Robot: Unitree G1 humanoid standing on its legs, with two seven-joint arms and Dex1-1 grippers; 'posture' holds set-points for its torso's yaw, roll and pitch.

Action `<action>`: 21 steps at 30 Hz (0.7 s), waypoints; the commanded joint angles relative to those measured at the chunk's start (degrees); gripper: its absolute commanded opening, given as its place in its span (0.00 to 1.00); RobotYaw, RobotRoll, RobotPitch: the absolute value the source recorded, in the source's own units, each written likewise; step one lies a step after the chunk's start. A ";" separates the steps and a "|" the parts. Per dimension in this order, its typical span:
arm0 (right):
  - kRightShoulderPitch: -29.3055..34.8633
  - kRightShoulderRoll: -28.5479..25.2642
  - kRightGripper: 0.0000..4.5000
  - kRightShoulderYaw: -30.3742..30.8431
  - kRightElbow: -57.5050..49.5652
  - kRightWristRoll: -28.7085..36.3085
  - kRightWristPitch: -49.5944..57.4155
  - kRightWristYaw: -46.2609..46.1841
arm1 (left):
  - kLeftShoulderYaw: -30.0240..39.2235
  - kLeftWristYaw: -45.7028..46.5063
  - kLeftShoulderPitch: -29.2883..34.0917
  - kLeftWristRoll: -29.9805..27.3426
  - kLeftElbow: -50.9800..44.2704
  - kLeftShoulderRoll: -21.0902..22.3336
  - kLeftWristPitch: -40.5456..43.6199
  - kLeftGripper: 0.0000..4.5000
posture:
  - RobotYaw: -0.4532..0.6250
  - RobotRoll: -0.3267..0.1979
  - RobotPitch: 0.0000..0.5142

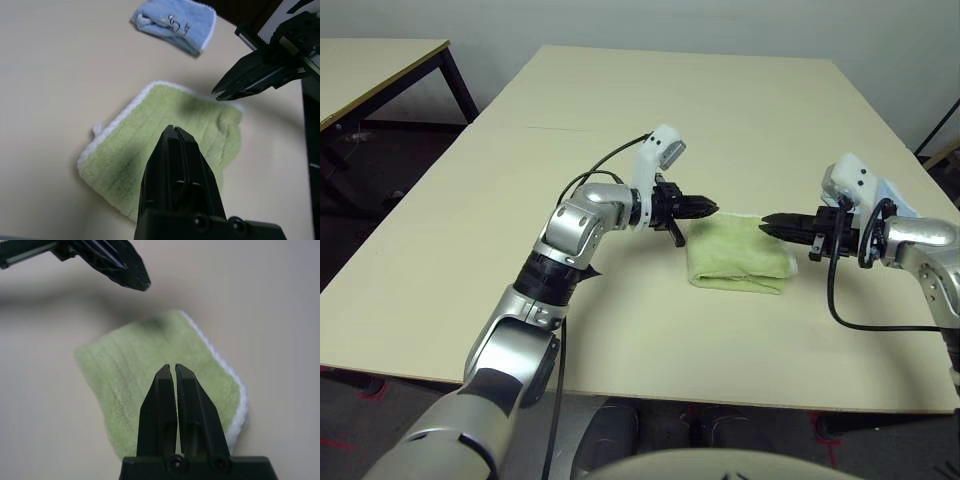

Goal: Fold the towel and set it aside.

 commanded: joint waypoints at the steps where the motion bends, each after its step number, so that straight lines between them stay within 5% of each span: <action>1: 2.09 1.92 0.01 0.38 3.16 -0.81 -1.15 -1.60 | -0.32 0.51 2.10 1.45 4.77 -1.60 -2.85 0.00 | 0.45 0.62 0.10; 13: 5.78 4.46 0.01 4.39 13.94 -7.13 -8.32 -2.18 | -3.92 -1.02 6.70 6.04 8.50 -3.01 -5.81 0.00 | 0.45 0.62 0.09; 21: 3.68 4.98 0.01 1.96 14.78 -5.05 -8.93 -1.04 | -1.70 -0.25 6.07 5.73 7.34 -2.76 -4.34 0.00 | 0.45 0.62 0.09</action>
